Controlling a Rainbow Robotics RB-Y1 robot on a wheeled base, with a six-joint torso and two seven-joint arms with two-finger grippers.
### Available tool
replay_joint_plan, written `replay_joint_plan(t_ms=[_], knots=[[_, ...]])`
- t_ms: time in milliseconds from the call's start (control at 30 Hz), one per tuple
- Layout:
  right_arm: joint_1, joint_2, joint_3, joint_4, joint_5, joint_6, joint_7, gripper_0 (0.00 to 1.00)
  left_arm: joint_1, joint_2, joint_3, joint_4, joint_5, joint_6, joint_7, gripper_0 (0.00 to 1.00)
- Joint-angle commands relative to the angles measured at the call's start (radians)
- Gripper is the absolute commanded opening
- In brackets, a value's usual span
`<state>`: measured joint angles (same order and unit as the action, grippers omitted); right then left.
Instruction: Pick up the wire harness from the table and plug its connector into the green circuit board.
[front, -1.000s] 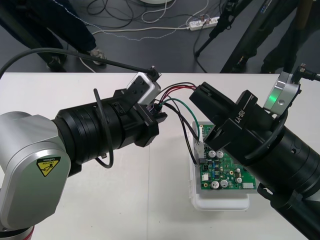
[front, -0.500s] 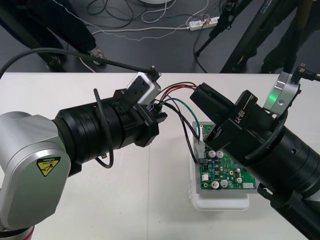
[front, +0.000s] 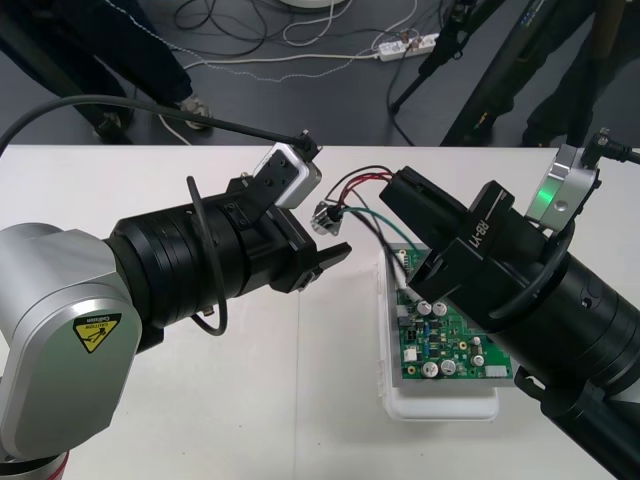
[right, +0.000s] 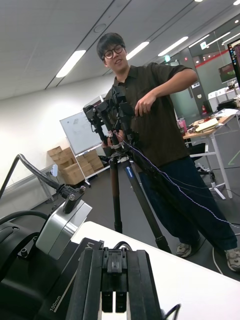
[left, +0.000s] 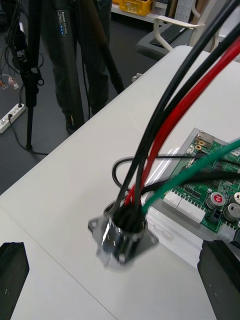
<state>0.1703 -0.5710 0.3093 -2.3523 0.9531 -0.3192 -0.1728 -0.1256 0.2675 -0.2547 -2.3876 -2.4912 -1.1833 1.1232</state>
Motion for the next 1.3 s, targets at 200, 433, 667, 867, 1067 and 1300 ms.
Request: replay_joint_plan(t_ms=[200,433,667,867,1067,1300], knots=[[-0.018,-0.001,-0.016,-0.013,0.012,-0.026,0.012,0.0,-0.032,-0.028,-0.021,-0.021,0.009,0.062,0.01,1.0],[-0.014,-0.04,-0.076,-0.013,0.012,-0.093,-0.001,0.0,-0.032,-0.007,0.006,-0.021,0.084,0.06,0.006,1.0],[-0.011,-0.044,-0.185,0.021,-0.019,-0.248,-0.02,0.0,-0.025,0.064,0.064,-0.021,0.238,0.062,-0.005,1.0],[-0.011,-0.055,-0.282,0.059,-0.03,-0.396,-0.034,0.0,-0.005,0.122,0.115,-0.021,0.382,0.062,-0.028,1.0],[-0.011,-0.078,-0.371,0.064,-0.033,-0.503,-0.054,0.0,0.015,0.183,0.163,-0.021,0.52,0.06,-0.056,1.0],[-0.014,-0.139,-0.44,0.064,-0.04,-0.612,-0.085,0.0,0.027,0.274,0.221,-0.021,0.69,0.06,-0.092,1.0]])
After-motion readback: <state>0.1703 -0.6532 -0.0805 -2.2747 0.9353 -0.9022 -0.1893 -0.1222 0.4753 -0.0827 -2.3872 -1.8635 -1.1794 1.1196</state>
